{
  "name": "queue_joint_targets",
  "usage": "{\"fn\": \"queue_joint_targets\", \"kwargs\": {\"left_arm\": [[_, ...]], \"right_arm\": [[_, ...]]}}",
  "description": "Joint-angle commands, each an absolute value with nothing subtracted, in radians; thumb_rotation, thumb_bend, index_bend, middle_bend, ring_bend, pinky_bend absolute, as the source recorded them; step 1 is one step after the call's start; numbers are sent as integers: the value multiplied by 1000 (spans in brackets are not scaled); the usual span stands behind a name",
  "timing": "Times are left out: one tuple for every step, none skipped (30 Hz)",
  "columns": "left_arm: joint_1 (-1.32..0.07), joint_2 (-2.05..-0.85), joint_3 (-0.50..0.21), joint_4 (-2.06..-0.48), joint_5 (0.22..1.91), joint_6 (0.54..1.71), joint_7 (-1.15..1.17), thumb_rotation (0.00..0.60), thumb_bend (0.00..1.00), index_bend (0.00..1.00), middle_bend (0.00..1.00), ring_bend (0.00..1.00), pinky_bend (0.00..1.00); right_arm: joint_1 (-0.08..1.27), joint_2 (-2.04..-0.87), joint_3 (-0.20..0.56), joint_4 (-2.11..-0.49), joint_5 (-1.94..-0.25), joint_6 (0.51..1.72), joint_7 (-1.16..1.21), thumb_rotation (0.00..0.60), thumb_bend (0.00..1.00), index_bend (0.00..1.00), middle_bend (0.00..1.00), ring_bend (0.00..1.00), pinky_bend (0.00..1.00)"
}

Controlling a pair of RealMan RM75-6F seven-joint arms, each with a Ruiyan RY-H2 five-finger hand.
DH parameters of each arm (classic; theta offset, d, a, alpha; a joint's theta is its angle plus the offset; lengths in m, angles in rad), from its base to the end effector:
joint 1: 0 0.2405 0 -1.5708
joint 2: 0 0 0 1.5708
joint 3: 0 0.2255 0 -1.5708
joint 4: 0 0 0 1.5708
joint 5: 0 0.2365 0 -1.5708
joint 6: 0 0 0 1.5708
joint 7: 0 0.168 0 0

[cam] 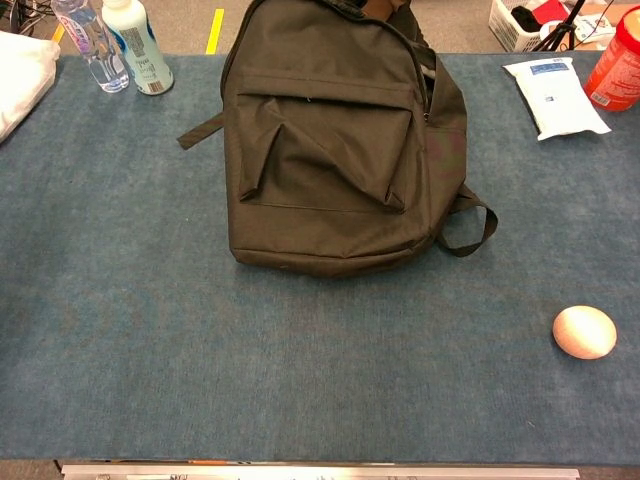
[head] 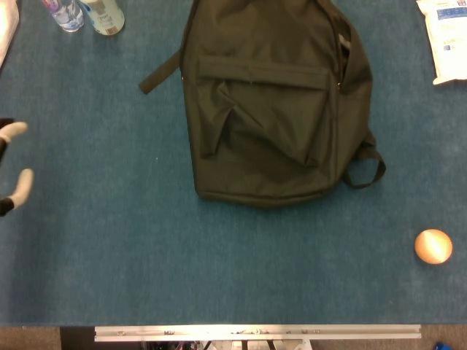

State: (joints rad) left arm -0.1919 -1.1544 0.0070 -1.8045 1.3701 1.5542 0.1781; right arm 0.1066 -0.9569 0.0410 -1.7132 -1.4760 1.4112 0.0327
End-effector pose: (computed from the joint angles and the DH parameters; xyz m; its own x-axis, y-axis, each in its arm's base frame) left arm -0.2468 0.2139 0.1014 0.3509 -0.0088 0.9364 0.9363 0.0154 -0.3507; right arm -0.2934 -0.2081 0.1488 0.4189 -0.0710 0.9052 -0.9076 -0.0040 0.4197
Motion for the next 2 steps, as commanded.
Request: {"fn": "queue_joint_targets", "kwargs": {"left_arm": [[-180, -1144, 9, -1813, 1372, 1549, 172, 600, 356, 249, 210, 207, 160], [-177, -1142, 8, -1813, 1376, 1549, 173, 600, 356, 249, 210, 207, 160]], "right_arm": [[106, -956, 40, -1716, -1479, 1411, 32, 600, 94, 27, 216, 62, 121], [106, -955, 40, -1718, -1482, 1412, 32, 600, 94, 27, 216, 63, 121]]}}
